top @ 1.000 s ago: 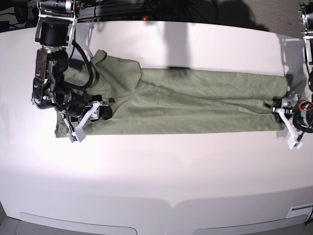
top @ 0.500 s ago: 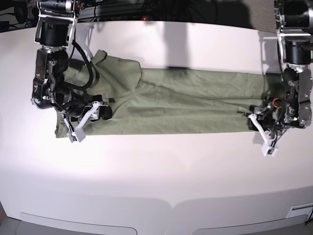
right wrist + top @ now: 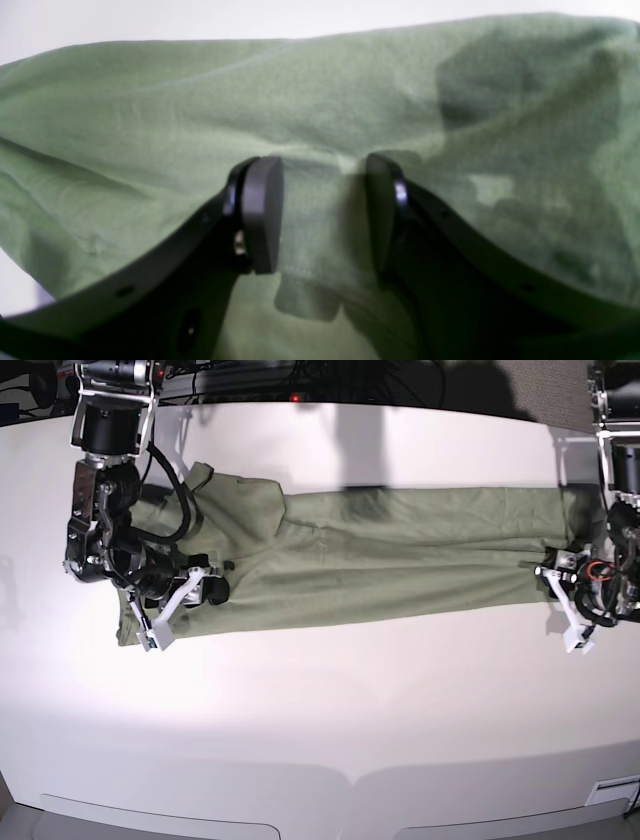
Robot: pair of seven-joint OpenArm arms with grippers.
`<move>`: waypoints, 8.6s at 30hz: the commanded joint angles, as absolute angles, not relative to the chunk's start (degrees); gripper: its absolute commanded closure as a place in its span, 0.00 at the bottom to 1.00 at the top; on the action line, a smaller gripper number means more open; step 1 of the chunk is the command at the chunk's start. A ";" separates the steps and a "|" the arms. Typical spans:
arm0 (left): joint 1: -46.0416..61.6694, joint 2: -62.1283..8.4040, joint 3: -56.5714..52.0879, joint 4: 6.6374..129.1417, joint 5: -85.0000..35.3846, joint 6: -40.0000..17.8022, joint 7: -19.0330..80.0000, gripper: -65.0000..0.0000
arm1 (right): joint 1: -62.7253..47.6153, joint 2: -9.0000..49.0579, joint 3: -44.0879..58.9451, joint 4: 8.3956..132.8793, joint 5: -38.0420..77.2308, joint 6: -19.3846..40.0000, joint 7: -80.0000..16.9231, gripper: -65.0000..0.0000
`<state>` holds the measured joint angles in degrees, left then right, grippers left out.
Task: Fold the T-shirt properly
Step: 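Slide the left gripper along the strip end and regrasp it, then lift the strip end held by the right gripper off the table, then lower the lifted strip end back onto the table with the right gripper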
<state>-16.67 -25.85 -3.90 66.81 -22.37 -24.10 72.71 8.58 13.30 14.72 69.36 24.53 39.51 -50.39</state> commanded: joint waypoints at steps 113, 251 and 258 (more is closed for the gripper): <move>16.19 -33.36 -4.45 102.28 -8.10 -6.59 70.48 0.42 | 9.06 13.82 14.87 69.71 24.86 38.81 -51.86 0.57; -6.98 -16.21 -4.45 65.65 -17.02 -16.78 57.21 0.41 | 9.02 44.77 -40.91 112.86 24.43 40.00 -65.93 0.89; -6.98 -16.21 -4.45 65.65 -17.02 -16.78 57.21 0.41 | 9.02 44.75 -40.91 112.86 24.38 40.00 -65.95 1.00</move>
<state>-8.88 -16.34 -4.84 67.70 -19.16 -18.09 48.05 8.10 43.99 -41.36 112.12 24.29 39.72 -66.26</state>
